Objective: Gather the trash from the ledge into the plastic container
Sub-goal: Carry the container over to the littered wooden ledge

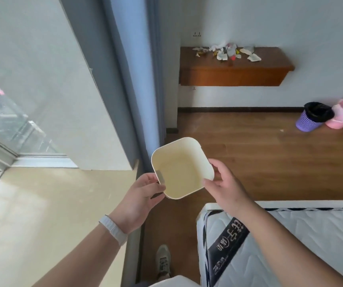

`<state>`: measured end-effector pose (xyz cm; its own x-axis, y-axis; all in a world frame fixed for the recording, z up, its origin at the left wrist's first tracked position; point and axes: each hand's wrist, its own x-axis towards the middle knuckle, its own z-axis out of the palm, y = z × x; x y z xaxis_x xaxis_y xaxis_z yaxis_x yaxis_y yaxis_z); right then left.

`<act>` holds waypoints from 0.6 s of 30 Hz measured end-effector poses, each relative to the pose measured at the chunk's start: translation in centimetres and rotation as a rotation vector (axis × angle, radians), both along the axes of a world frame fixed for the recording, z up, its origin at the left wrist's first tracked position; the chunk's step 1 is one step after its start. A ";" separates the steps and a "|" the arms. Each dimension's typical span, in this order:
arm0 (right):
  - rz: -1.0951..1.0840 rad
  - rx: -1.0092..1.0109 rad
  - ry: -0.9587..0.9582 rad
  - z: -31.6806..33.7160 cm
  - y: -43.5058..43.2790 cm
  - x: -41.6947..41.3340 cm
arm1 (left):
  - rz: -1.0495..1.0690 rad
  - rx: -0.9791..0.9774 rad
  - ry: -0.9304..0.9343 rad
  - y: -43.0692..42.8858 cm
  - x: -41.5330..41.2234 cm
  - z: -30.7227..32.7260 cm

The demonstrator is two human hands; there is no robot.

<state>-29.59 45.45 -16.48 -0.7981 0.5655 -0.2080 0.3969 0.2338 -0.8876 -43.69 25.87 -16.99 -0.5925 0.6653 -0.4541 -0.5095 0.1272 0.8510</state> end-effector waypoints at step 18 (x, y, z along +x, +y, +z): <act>-0.111 -0.027 0.026 1.1 12.2 -17.7 | -0.055 0.036 -0.050 14.7 -19.7 1.0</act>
<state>-47.29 57.69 -15.36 -0.7362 0.6452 -0.2043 0.3956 0.1653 -0.9034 -63.42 40.57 -16.01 -0.5317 0.7128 -0.4574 -0.5447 0.1257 0.8291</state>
